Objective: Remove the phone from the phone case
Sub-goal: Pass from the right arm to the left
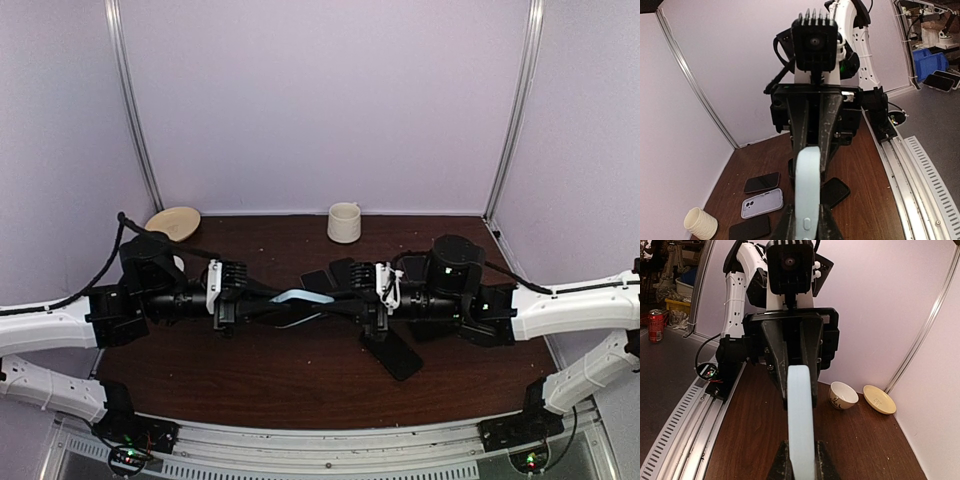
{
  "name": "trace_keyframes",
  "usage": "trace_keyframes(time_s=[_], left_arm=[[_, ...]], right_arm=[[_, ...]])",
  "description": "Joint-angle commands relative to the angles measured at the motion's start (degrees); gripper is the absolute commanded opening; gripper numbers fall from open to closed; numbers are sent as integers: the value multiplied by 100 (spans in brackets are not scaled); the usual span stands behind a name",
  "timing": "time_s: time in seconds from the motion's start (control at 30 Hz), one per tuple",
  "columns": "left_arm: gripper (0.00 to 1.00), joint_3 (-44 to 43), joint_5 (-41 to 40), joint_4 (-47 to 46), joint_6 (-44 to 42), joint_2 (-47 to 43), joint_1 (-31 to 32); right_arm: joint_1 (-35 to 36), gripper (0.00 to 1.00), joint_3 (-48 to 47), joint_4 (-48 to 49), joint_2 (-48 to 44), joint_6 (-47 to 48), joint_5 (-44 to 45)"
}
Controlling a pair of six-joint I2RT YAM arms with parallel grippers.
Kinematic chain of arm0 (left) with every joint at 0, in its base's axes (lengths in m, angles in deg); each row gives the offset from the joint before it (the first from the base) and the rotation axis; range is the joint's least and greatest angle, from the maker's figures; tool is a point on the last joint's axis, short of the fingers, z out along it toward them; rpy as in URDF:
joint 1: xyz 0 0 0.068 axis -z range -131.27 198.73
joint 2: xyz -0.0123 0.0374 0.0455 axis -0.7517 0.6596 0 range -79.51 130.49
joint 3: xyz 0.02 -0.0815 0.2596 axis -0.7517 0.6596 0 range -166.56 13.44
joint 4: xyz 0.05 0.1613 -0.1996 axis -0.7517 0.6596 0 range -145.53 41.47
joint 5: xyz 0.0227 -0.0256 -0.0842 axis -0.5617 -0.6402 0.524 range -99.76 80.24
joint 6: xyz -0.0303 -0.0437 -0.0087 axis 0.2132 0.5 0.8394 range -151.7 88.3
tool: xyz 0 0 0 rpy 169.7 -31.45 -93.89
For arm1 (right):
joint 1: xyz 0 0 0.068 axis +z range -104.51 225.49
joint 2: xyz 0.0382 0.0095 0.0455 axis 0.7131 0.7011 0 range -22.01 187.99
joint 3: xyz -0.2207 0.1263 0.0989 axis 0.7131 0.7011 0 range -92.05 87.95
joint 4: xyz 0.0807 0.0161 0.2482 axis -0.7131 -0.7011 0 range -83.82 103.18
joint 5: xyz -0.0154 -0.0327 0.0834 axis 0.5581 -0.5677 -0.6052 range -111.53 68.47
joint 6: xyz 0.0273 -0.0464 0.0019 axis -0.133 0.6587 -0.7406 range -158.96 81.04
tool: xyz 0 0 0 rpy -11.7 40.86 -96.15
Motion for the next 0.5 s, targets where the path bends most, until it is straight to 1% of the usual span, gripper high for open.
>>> trace_keyframes(time_s=[0.0,0.03,0.13,0.17,0.23,0.27,0.3,0.33,0.37,0.47], left_arm=[[2,-161,-110,-170,-87,79,-34],[0,-160,-116,-146,-112,80,-35],[0,-162,-171,-33,-239,69,-35],[0,-166,-217,27,-286,56,-33],[0,-203,-359,238,-364,40,-29],[0,-221,-446,358,-419,40,-32],[0,-254,-527,482,-486,60,-30],[0,-287,-593,588,-536,72,-32],[0,-305,-704,665,-559,101,-35],[0,-368,-875,855,-604,204,-35]], right_arm=[[8,0,-232,730,42,-117,-175],[8,0,-240,726,53,-159,-193],[8,0,-249,514,2,-183,-133],[9,2,-262,359,-36,-178,-47],[11,44,-310,-362,-136,-110,251],[12,60,-354,-631,-187,-32,407],[15,70,-395,-1035,-238,27,581],[25,76,-444,-1512,-281,67,720],[33,79,-514,-1873,-314,98,844],[113,80,-924,-3118,-301,317,1051]])
